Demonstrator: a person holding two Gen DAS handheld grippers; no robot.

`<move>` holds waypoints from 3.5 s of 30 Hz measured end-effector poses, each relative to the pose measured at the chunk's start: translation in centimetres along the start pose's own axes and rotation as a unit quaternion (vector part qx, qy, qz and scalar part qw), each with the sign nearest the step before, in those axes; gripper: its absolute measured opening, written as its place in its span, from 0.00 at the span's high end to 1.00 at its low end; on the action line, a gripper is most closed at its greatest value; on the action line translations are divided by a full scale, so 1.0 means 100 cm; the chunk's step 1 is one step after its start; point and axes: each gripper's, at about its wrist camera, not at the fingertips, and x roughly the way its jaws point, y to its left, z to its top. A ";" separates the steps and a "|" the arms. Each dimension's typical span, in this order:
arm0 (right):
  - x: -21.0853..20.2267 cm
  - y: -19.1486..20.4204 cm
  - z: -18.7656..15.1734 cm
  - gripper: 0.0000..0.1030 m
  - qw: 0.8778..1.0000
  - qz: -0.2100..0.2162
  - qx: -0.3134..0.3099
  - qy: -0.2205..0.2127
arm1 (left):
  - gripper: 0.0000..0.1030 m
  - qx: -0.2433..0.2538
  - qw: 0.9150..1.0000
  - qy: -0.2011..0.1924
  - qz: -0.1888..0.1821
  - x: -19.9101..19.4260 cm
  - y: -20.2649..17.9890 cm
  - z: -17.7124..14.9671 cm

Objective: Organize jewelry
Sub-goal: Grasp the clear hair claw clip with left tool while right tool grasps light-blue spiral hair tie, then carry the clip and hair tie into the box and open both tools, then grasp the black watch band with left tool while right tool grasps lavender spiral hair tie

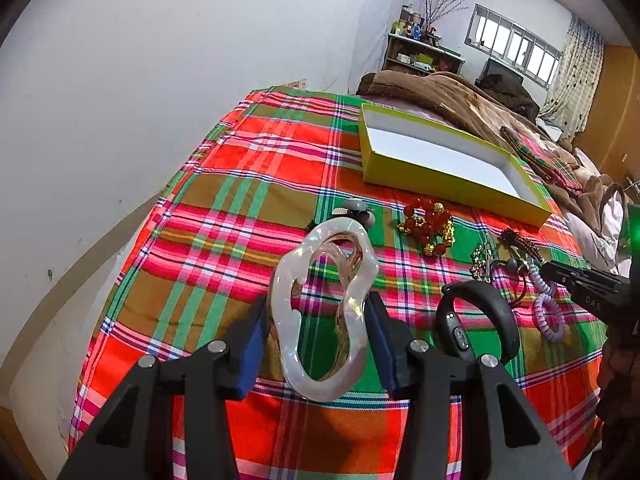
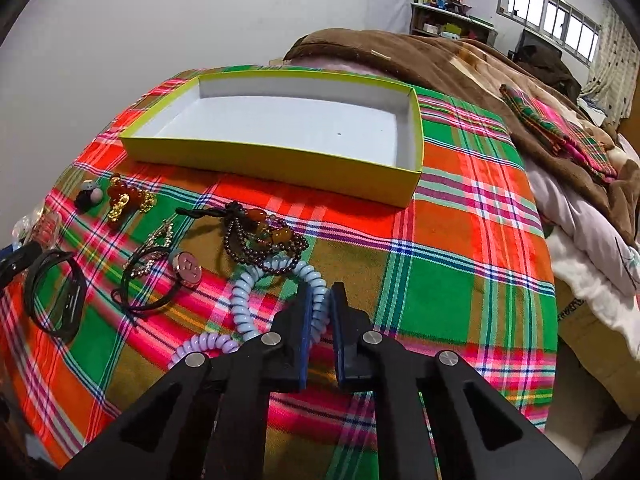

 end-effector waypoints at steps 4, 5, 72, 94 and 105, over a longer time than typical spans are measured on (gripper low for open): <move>-0.014 -0.002 -0.006 0.91 1.000 0.001 0.007 -0.009 | 0.53 0.001 1.000 -0.005 0.000 -0.005 -0.001 0.002; -0.016 -0.002 -0.006 0.91 1.000 0.001 0.008 -0.010 | 0.53 0.001 1.000 -0.007 0.000 -0.008 -0.001 0.002; 0.025 -0.043 0.130 0.77 0.998 0.006 0.025 -0.059 | 0.50 0.103 0.993 0.023 -0.055 0.103 -0.085 0.166; -0.082 -0.005 0.022 0.75 0.996 0.033 0.023 -0.082 | 0.50 0.095 0.993 -0.029 -0.067 -0.023 -0.080 0.073; -0.103 0.011 -0.014 0.66 0.993 0.072 0.012 -0.089 | 0.50 0.072 0.995 -0.020 -0.060 -0.043 -0.064 0.029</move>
